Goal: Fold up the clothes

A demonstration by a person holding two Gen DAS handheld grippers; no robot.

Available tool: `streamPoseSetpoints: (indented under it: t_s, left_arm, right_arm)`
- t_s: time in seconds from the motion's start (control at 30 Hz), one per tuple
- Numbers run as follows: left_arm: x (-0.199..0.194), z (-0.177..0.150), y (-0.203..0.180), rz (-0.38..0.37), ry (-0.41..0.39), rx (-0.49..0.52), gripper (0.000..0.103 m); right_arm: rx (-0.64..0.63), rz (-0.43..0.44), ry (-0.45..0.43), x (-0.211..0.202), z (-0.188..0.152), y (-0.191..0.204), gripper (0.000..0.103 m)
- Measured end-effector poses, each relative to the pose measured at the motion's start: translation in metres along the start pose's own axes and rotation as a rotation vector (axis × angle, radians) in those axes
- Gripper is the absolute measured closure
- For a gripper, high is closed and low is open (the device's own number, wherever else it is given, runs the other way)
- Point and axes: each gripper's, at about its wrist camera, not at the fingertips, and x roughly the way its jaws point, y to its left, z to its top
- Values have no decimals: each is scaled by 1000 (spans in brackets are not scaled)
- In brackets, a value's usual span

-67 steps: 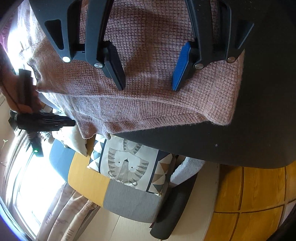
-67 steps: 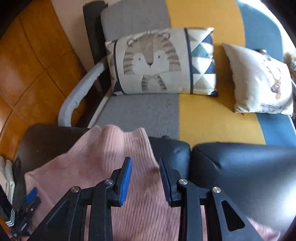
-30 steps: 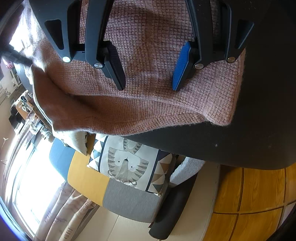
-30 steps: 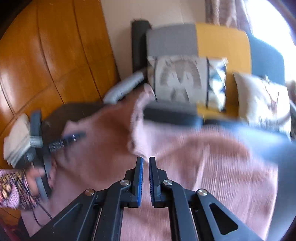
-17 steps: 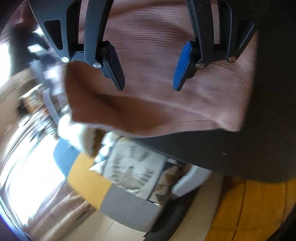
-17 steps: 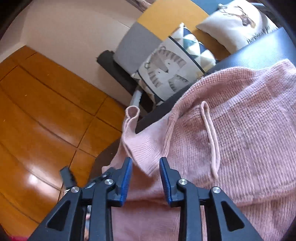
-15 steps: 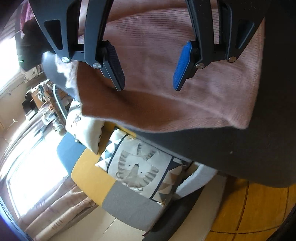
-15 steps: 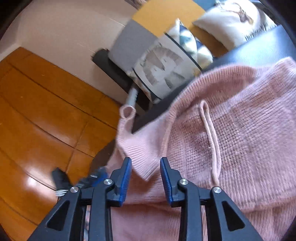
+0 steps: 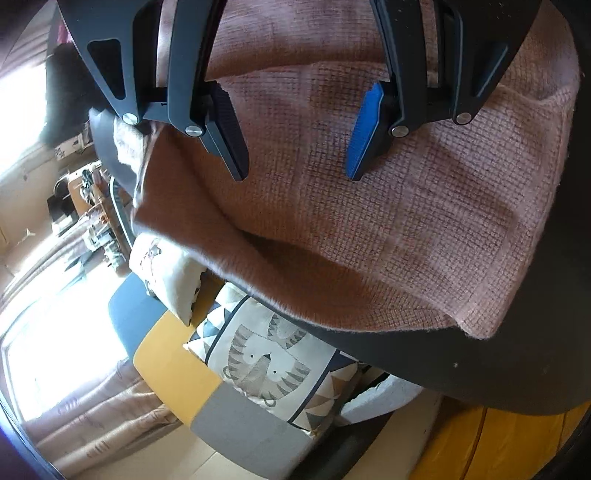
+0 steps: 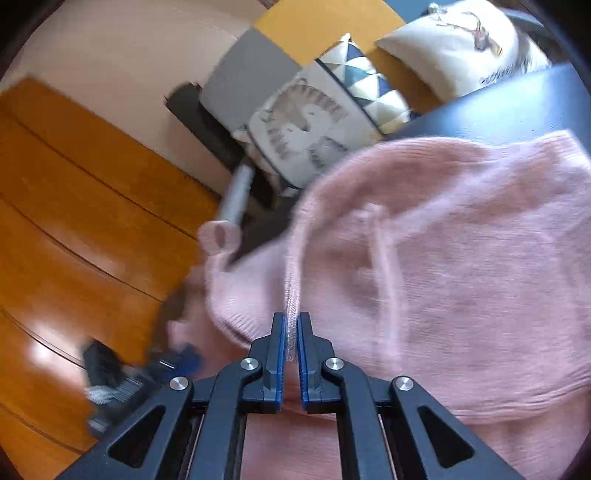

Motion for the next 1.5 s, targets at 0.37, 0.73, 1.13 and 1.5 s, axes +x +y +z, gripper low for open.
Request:
streamPoseSetpoints:
  t_s: [0.37,0.73,1.13,1.5]
  left_arm:
    - [32,23,-31,-42,89,-106,38]
    - [80,38,-60,142,321,-140,37]
    - [47,7,-4,-8,255,-102,37]
    - [48,2,-22,-29,259,-90,41]
  right_arm:
    - [-87,30,-100,3,-24,-15,97]
    - [-33,108,-109,7,-22,-27,97]
    - [-33,112,-112,2,-25,-28,98]
    - [-30,148,-120,0,-26,-28,94]
